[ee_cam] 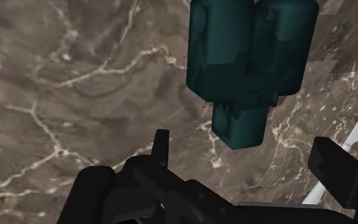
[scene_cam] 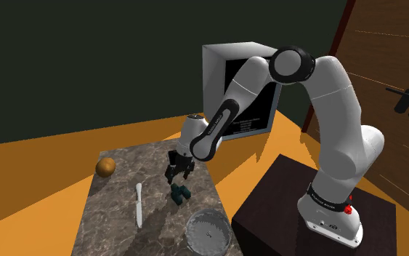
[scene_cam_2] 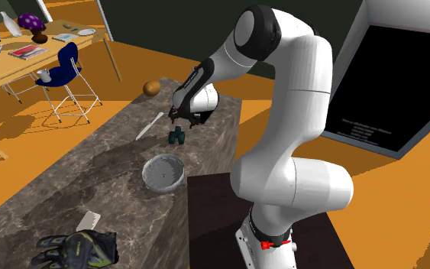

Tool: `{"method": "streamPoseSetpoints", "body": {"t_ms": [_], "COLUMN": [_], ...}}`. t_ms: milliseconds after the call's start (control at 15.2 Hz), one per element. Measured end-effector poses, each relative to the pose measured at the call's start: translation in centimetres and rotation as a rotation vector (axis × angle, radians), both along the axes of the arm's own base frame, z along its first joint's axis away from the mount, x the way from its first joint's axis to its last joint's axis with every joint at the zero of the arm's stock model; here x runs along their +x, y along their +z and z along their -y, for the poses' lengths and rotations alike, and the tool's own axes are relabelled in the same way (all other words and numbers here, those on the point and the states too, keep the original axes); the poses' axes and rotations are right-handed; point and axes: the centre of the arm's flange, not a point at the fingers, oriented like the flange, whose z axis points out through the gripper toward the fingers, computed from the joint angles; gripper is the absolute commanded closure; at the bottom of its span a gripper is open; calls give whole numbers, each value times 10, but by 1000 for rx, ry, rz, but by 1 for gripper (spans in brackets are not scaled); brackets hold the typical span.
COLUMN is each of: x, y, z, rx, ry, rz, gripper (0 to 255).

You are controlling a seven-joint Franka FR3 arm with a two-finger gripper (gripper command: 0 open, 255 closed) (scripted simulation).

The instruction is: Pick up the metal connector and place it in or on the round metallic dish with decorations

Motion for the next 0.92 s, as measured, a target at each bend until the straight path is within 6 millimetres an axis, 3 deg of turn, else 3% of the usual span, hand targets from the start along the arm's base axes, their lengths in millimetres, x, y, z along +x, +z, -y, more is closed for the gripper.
{"method": "streamPoseSetpoints", "body": {"t_ms": [264, 660, 726, 924], "x": [2, 3, 3, 4], "y": [-19, -22, -22, -19], "z": [-6, -8, -8, -10], "rx": [8, 8, 8, 11], "ry": [4, 5, 5, 7], "rz": [2, 2, 2, 9], "gripper": [0, 0, 255, 255]}}
